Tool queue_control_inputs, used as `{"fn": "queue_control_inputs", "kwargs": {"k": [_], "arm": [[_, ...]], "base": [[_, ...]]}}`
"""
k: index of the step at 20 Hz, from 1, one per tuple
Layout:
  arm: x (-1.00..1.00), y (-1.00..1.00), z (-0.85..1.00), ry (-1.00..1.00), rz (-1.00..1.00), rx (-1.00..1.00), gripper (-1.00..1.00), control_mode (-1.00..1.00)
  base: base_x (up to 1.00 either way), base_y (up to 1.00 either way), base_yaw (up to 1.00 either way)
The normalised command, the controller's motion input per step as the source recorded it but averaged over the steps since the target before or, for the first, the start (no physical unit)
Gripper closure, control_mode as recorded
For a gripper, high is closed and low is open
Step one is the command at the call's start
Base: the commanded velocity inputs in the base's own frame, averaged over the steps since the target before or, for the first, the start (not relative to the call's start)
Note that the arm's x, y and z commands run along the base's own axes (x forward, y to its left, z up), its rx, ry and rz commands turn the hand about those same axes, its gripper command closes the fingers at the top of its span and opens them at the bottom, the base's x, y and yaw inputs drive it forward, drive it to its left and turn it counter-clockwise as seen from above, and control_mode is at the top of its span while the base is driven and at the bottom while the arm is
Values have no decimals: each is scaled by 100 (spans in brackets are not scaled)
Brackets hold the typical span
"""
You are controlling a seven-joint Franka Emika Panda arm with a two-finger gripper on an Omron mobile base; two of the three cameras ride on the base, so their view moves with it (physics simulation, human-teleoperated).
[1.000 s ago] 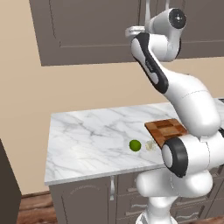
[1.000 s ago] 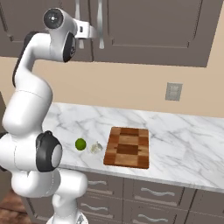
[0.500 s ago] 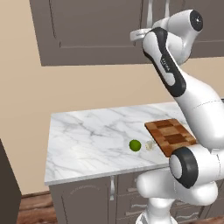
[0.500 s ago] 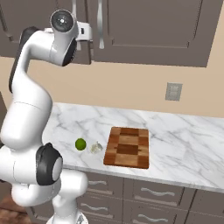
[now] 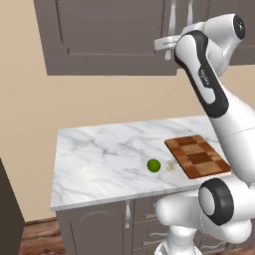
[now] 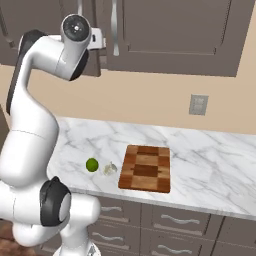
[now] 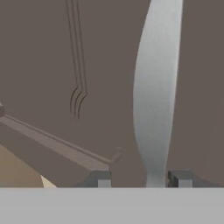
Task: Open the cabinet. Place the bowl and condiment on the counter. Then place the lime and garlic on the cutting board.
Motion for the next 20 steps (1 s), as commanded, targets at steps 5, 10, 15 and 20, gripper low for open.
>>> {"fn": "queue_control_inputs", "kwargs": {"k": [5, 10, 15, 20], "arm": [[-37, 75, 0, 0, 0, -3, 100, -100], [-42, 82, 0, 0, 0, -4, 100, -100], [-31, 98, 0, 0, 0, -7, 100, -100], [-15, 100, 0, 0, -3, -9, 100, -100]], "base": [[0, 0, 0], [0, 0, 0], [0, 0, 0], [0, 0, 0]]}}
